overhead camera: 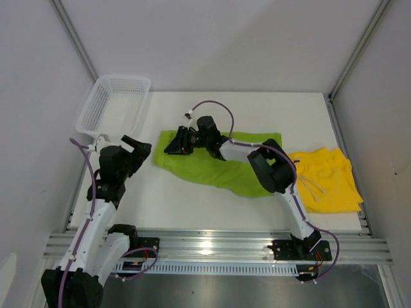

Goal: Fold and stack the shorts
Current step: Fold the shorts

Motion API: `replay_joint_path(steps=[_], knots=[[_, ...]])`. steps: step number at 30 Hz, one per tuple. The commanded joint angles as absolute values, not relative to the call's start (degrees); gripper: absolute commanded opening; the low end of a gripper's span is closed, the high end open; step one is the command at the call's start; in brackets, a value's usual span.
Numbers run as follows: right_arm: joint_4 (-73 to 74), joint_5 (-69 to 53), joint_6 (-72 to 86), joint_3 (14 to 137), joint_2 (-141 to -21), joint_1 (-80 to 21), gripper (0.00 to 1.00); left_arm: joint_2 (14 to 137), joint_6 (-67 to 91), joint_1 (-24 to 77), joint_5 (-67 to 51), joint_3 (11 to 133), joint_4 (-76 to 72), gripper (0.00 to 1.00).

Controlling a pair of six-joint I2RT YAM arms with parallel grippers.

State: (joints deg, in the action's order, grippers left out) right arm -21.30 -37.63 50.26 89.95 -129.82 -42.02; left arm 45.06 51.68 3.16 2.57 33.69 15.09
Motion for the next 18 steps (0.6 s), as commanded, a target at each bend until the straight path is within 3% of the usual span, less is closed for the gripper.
replay_joint_path(steps=[1, 8, 13, 18], knots=[[-38.21, -43.68, 61.78, 99.30, -136.30, -43.24, 0.40, 42.63, 52.56, 2.55, 6.94, 34.19, 18.53, 0.99], [-20.85, -40.87, 56.87, 117.41, -149.58, -45.70, 0.41, 42.71, 50.01, 2.29, 8.17, 35.25, 21.54, 0.99], [-21.89, -37.01, 59.06, 110.49, -152.23, -44.30, 0.41, 43.59, 50.27, 2.29, 8.35, 33.05, 19.61, 0.99], [-8.80, -32.52, 52.91, 108.81, -151.88, -45.00, 0.43, 44.91, 50.62, 2.29, 7.83, 31.55, 17.67, 0.99]])
